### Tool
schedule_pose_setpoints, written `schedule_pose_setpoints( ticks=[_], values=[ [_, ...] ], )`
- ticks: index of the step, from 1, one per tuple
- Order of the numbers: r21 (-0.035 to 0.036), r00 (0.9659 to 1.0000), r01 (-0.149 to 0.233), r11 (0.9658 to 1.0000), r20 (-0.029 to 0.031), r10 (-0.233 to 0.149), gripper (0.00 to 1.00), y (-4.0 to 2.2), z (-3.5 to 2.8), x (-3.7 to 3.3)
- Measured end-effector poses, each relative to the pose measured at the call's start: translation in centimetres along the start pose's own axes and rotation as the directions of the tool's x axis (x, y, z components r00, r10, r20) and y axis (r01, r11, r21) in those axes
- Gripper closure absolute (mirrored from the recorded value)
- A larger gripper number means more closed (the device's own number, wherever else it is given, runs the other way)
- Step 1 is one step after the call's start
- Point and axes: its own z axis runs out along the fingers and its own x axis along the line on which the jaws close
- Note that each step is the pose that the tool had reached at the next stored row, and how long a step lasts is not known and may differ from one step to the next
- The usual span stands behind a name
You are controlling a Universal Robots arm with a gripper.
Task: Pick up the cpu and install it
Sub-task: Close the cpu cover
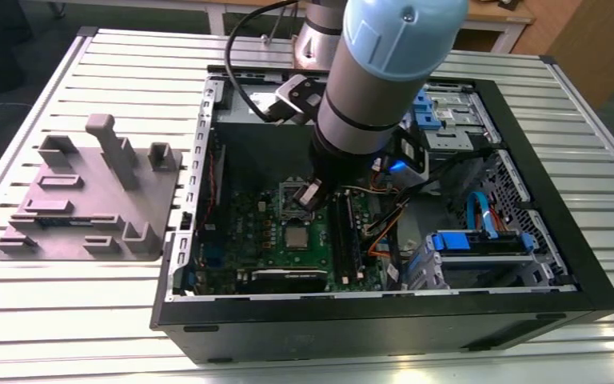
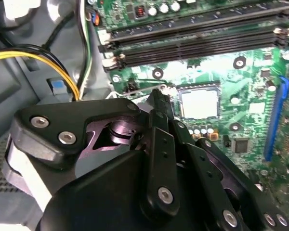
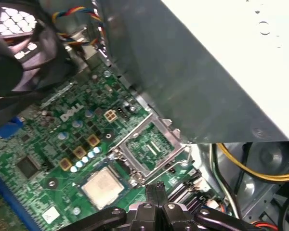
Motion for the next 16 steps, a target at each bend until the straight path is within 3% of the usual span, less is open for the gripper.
schedule_pose_setpoints(
  ticks=[2, 5, 8, 10, 16],
  values=[
    [-0.0017, 1.0, 0.0, 1.0, 0.0001, 0.0, 0.9, -0.01, 0.16, -0.34],
    [-0.01, 1.0, 0.001, 0.9999, 0.0085, 0.0, 0.9, -0.1, 0.35, -0.64],
    [-0.0354, 0.9993, 0.005, 0.9994, 0.0365, -0.004, 0.9, -0.2, 0.42, -0.74],
    [-0.0388, 0.9992, 0.015, 0.9991, 0.0379, -0.014, 0.9, -0.23, 0.53, -0.81],
    [-0.0384, 0.9992, 0.018, 0.9991, 0.0366, -0.017, 0.9, 0.23, 0.87, -1.76]
  ],
)
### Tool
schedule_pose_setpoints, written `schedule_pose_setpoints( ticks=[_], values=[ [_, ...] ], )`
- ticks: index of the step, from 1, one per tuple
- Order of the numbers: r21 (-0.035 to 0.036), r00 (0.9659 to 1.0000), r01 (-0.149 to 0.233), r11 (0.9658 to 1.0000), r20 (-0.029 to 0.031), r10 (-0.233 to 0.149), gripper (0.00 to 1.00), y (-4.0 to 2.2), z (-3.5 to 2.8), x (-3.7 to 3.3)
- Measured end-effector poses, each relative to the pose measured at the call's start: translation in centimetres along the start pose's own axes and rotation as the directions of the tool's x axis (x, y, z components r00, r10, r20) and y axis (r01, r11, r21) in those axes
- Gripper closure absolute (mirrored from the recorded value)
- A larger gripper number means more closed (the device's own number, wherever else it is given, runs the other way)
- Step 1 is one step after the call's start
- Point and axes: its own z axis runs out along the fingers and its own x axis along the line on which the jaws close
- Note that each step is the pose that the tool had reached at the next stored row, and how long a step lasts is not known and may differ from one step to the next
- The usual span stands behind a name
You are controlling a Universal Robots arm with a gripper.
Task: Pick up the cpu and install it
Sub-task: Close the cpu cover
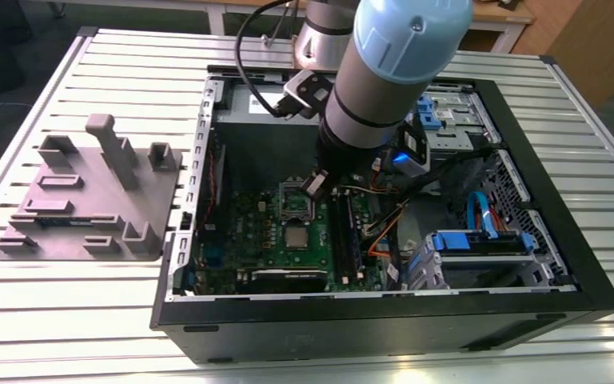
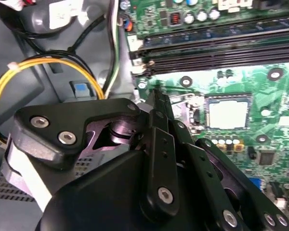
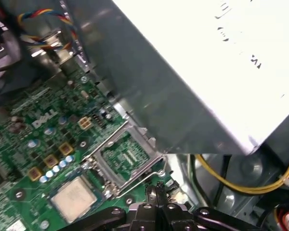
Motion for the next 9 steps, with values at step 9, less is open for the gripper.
schedule_pose_setpoints(
  ticks=[9],
  values=[
    [-0.003, 1.0, 0.0, 1.0, 0.0035, 0.0, 0.9, 0.31, 0.78, -0.65]
  ],
)
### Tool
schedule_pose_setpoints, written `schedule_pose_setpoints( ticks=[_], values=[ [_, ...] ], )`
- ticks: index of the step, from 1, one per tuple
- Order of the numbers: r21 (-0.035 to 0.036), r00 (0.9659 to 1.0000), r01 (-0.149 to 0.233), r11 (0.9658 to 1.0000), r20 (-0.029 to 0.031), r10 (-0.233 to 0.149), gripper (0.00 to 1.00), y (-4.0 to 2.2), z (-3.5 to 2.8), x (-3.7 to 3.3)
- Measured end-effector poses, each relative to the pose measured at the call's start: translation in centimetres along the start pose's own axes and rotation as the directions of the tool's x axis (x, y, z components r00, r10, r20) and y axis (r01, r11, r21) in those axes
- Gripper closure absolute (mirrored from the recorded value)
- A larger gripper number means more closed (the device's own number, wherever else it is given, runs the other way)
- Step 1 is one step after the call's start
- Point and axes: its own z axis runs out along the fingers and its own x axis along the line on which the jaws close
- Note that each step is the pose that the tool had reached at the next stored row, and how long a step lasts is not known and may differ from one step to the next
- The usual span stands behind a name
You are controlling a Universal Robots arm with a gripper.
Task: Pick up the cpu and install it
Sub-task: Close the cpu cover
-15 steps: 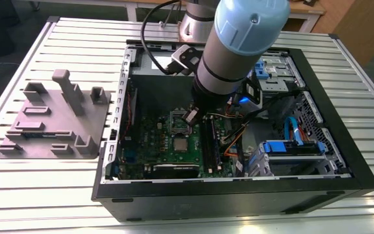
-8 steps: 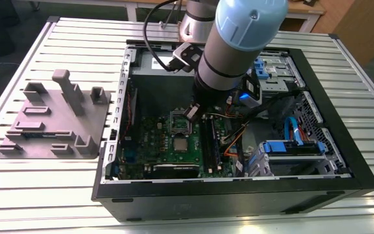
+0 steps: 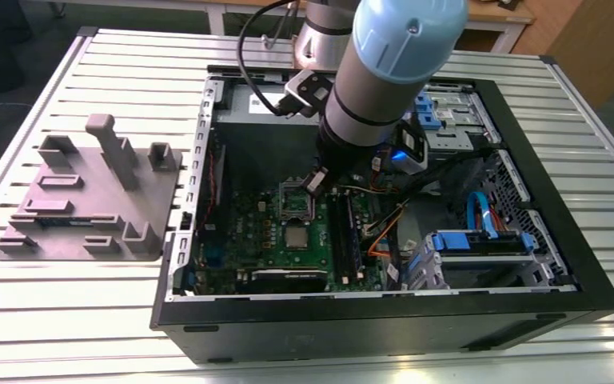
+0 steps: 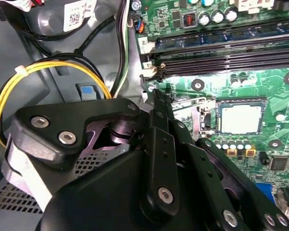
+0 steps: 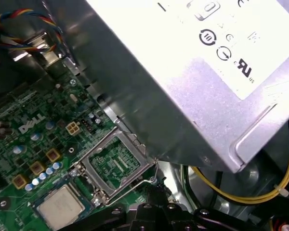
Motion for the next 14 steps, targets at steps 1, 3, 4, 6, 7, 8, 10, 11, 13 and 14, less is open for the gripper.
schedule_pose_setpoints(
  ticks=[1, 3, 4, 6, 7, 8, 10, 11, 13, 14],
  values=[
    [-0.0007, 1.0, 0.0, 1.0, 0.0008, 0.0, 0.9, 0.03, 0.06, -0.06],
    [-0.002, 1.0, 0.0, 1.0, 0.0023, 0.0, 0.9, 0.09, 0.2, -0.19],
    [-0.0027, 1.0, 0.0, 1.0, 0.0031, 0.0, 0.9, 0.12, 0.27, -0.25],
    [-0.0058, 1.0, 0.001, 1.0, 0.0066, -0.001, 0.9, 0.14, 0.35, -0.3],
    [-0.0108, 0.9999, 0.001, 0.9999, 0.0123, -0.001, 0.9, 0.14, 0.37, -0.31],
    [-0.0179, 0.9998, 0.002, 0.9998, 0.0205, -0.002, 0.9, 0.14, 0.41, -0.31],
    [-0.0278, 0.9995, 0.003, 0.9996, 0.032, -0.003, 0.9, 0.13, 0.5, -0.3],
    [-0.0296, 0.9994, 0.004, 0.9996, 0.0342, -0.003, 0.9, 0.12, 0.56, -0.31],
    [-0.0302, 0.9994, 0.004, 0.9995, 0.0348, -0.003, 0.9, 0.1, 0.68, -0.34],
    [-0.0304, 0.9994, 0.004, 0.9995, 0.0351, -0.003, 0.9, 0.1, 0.73, -0.36]
  ],
)
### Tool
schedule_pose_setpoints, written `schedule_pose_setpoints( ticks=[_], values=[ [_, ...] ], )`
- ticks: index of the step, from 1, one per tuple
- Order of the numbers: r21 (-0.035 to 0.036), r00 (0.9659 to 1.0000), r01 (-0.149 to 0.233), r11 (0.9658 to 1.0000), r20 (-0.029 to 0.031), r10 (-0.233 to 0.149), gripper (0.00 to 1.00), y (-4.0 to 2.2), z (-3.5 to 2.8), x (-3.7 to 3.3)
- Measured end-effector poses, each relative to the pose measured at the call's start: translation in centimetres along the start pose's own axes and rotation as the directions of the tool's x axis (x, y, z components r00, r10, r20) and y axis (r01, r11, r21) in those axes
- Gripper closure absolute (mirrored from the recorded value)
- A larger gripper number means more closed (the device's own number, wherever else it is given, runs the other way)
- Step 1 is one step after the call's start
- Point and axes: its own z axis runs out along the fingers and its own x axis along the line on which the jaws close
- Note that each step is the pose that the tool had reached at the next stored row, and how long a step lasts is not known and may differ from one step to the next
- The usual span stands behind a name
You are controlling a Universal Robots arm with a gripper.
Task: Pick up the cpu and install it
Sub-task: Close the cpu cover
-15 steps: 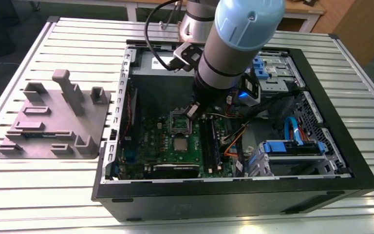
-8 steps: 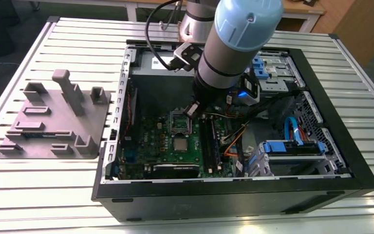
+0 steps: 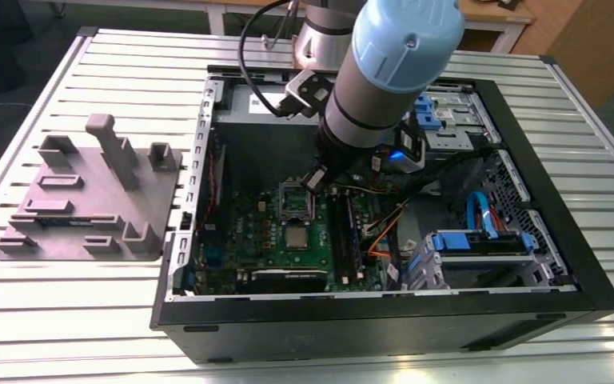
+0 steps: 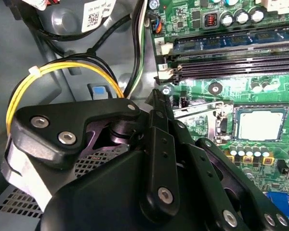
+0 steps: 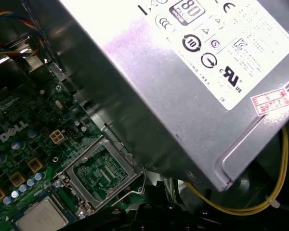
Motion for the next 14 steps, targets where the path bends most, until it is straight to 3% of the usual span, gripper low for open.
schedule_pose_setpoints(
  ticks=[5, 14],
  values=[
    [-0.0039, 1.0, 0.0, 1.0, 0.0046, 0.0, 0.9, -0.06, 0.28, 0.01],
    [0.0002, 0.9997, -0.024, 0.9997, 0.0103, 0.024, 0.9, -0.05, 0.66, -0.03]
  ],
)
